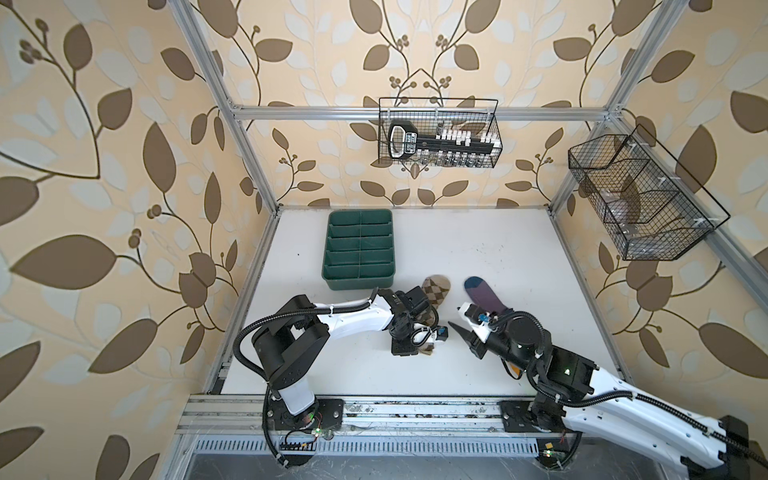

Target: Roll the socks

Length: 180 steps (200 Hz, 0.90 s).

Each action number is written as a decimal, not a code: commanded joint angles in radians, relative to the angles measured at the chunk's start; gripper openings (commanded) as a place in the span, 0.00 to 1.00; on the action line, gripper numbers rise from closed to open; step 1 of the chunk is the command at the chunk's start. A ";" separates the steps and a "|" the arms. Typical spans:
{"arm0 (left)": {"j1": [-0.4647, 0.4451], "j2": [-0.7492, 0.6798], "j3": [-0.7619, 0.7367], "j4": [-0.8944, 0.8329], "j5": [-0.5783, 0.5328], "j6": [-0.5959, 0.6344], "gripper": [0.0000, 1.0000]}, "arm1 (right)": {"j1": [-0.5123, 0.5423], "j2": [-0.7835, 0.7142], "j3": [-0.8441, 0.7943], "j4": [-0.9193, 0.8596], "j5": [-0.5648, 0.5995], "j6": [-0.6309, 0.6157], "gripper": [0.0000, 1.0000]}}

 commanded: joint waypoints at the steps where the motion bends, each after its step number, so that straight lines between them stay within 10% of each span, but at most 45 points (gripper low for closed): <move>1: 0.023 0.025 0.050 -0.081 0.090 -0.022 0.00 | 0.160 0.022 0.083 -0.083 0.197 -0.284 0.43; 67: 0.046 0.107 0.123 -0.148 0.134 -0.012 0.00 | 0.561 0.202 0.034 -0.188 0.390 -0.409 0.44; 101: 0.055 0.144 0.164 -0.178 0.157 -0.016 0.00 | 0.515 0.426 -0.033 0.094 0.467 -0.431 0.45; 180: 0.056 0.134 0.151 -0.163 0.160 -0.019 0.00 | 0.290 0.720 -0.017 0.261 0.250 -0.396 0.46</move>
